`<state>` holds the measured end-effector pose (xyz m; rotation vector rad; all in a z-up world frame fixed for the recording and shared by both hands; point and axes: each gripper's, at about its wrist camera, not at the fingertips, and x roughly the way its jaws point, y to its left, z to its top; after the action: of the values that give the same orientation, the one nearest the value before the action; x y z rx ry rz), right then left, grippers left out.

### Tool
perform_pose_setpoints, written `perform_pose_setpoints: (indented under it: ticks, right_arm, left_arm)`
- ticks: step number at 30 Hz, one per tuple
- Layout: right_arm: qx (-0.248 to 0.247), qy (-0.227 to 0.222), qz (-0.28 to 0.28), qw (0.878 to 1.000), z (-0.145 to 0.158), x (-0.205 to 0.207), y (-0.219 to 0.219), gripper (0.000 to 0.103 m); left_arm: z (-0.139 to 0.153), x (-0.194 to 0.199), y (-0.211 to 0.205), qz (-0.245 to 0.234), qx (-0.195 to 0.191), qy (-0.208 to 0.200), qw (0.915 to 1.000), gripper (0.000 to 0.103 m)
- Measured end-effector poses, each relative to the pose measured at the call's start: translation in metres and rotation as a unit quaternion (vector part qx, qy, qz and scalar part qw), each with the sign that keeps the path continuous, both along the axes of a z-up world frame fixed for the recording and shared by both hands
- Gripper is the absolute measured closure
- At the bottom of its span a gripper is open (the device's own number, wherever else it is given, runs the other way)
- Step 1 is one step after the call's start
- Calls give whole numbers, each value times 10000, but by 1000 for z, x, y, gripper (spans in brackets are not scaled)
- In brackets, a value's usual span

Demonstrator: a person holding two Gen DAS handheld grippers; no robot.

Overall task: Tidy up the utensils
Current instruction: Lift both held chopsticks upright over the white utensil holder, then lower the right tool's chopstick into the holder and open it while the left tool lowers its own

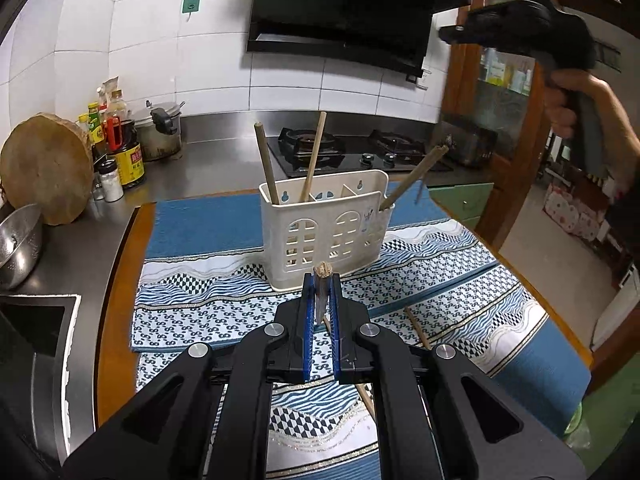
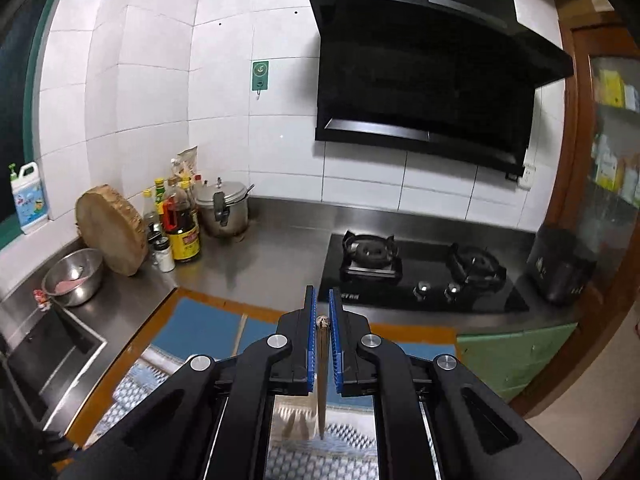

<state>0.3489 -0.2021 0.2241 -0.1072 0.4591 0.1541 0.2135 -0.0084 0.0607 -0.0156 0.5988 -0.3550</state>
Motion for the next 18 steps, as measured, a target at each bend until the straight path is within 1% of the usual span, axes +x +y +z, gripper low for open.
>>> perform_pose_setpoints:
  ticks: [4,6,10,16,18]
  right_arm:
    - [-32,-111,22,9999,-5,20,10,96]
    - [10,-84,42,10000,-10,27,12,96]
    - [90,87,50,9999,-29,40,13,96]
    - [-140,415,103,9990,-59,48,18,96]
    - [-119,523,149,9984,-66,46,16,96]
  left_arm:
    - [2,4,0,-53,-34,-18,10000,97]
    - [3,6,-2,-85,-22,-42,10000,97]
    - [7,10,-5,-139,26,-87,9999,98]
    - [17,18,-10,-172,47,-168,9997,98]
    - [25,21,-13,-185,61,-227,9996,98]
